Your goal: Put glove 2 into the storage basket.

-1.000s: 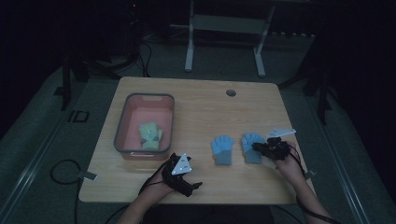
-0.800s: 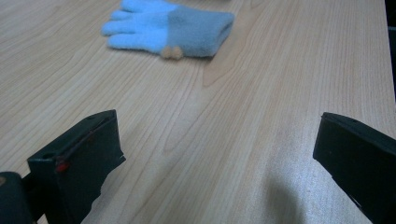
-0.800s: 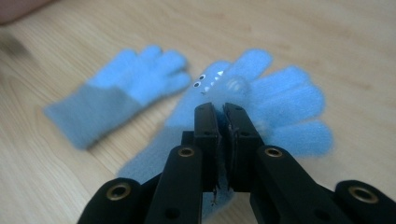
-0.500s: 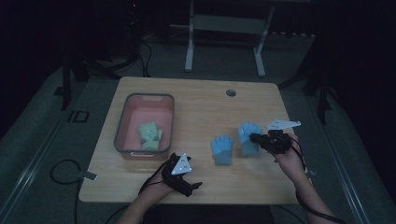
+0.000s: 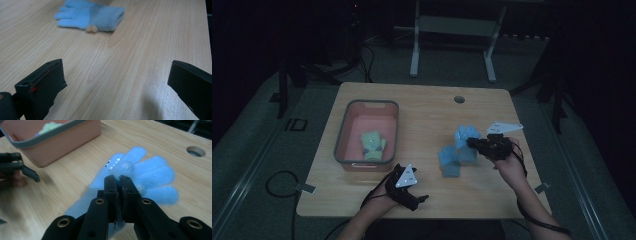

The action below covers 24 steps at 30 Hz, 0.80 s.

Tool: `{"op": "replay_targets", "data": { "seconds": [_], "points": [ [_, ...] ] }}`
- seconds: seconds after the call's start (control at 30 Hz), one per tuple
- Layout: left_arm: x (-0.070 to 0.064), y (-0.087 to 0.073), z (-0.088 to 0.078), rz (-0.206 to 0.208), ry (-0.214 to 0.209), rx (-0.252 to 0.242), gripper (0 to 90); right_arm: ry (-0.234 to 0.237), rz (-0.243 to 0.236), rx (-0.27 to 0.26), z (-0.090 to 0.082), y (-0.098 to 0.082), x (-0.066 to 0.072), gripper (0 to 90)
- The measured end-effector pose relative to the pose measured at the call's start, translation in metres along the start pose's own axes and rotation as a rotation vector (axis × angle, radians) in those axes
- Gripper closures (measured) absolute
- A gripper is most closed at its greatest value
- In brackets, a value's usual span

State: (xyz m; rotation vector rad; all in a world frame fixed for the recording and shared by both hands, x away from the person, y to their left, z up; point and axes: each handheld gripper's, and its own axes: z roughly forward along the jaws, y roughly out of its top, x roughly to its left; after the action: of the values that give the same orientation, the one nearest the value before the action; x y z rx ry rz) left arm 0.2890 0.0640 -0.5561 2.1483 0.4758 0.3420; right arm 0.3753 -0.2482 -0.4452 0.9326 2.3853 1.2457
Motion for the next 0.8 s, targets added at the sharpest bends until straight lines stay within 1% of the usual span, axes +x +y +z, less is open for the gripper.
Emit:
{"op": "replay_targets", "data": {
  "seconds": [0.07, 0.13, 0.23, 0.33, 0.4, 0.47, 0.53, 0.63, 0.7, 0.8],
  "points": [
    [0.0, 0.0, -0.001, -0.004, 0.001, -0.008, 0.7, 0.017, -0.011, -0.001, 0.005, 0.006, 0.007, 84.8],
    [0.0, 0.0, -0.001, -0.004, 0.001, -0.01, 0.7, 0.022, -0.018, -0.003, 0.009, 0.011, 0.012, 84.8],
    [0.001, -0.001, -0.002, -0.003, 0.002, -0.012, 0.7, 0.039, -0.014, -0.01, 0.015, 0.015, 0.019, 84.8],
    [0.0, -0.001, -0.003, -0.008, 0.001, -0.013, 0.8, 0.048, -0.024, 0.001, 0.023, 0.014, 0.025, 84.8],
    [0.0, -0.001, -0.003, -0.007, 0.001, -0.015, 0.7, 0.059, -0.02, 0.011, 0.029, 0.012, 0.027, 84.8],
    [0.0, -0.001, -0.003, -0.007, 0.004, -0.015, 0.8, 0.06, -0.015, 0.023, 0.034, 0.009, 0.029, 84.8],
    [0.0, -0.001, -0.003, -0.008, 0.004, -0.015, 0.8, 0.064, -0.015, 0.033, 0.037, 0.005, 0.029, 84.8],
    [0.0, 0.0, -0.003, -0.005, 0.004, -0.014, 0.8, 0.082, 0.001, 0.057, 0.042, -0.003, 0.025, 84.8],
    [0.0, -0.001, -0.002, -0.007, 0.004, -0.013, 0.7, 0.092, 0.02, 0.067, 0.044, -0.009, 0.022, 84.8],
    [0.0, -0.001, -0.003, -0.008, 0.007, -0.014, 0.7, 0.09, 0.037, 0.095, 0.049, -0.019, 0.019, 84.7]
  ]
}}
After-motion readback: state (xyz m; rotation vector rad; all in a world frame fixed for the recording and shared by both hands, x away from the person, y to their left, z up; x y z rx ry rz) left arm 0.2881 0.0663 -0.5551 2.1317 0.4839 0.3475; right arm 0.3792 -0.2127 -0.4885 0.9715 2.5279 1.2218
